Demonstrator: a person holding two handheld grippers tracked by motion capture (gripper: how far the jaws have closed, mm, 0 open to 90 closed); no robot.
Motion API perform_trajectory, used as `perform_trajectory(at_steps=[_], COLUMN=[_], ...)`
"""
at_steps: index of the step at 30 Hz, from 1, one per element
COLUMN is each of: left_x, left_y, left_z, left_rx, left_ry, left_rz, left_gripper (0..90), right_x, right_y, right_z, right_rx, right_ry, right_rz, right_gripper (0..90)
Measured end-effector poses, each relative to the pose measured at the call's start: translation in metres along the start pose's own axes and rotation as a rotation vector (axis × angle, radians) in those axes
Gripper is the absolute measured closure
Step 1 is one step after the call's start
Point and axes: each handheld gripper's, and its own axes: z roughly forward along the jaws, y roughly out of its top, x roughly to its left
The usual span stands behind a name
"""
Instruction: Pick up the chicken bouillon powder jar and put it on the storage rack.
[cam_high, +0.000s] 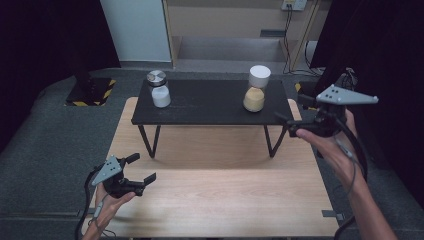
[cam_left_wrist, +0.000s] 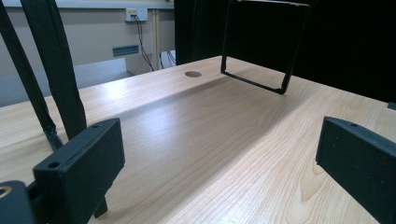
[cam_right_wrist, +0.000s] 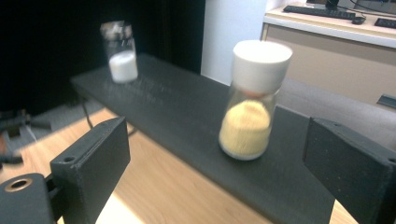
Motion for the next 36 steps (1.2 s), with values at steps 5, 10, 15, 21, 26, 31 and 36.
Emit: perform_trajectory(at_steps=[5, 10, 15, 21, 26, 31, 36], left_x=[-0.001, -0.001, -0.001, -0.001, -0.001, -0.001, -0.001], left_y=[0.000, 0.000, 0.000, 0.000, 0.000, 0.000, 0.000], left_z=[0.000, 0.000, 0.000, 0.001, 0.001, 0.001, 0.001], left_rx=[0.002, 0.003, 0.001, 0.005, 0.007, 0.009, 0.009], left_ry=[0.001, 0.002, 0.002, 0.001, 0.000, -0.001, -0.003], left_rz=[0.001, 0.001, 0.001, 0.002, 0.004, 0.006, 0.007], left_gripper=[0.0, 0.0, 0.0, 0.0, 0.0, 0.1, 0.1], right_x=[0.011, 0.016, 0.020, 0.022, 0.023, 0.023, 0.026], right_y=[-0.024, -0.046, -0.069, -0.092, -0.110, -0.129, -0.147], right_z=[-0.003, -0.004, -0.001, 0.005, 0.010, 0.016, 0.021], right_rx=[0.004, -0.001, -0.007, -0.007, -0.014, -0.017, -0.029], right_ry=[0.029, 0.062, 0.096, 0.126, 0.141, 0.162, 0.170], right_rz=[-0.032, -0.034, -0.045, -0.057, -0.067, -0.063, -0.060], right_gripper=[7.9, 7.9, 7.9, 7.8, 7.8, 7.8, 7.9])
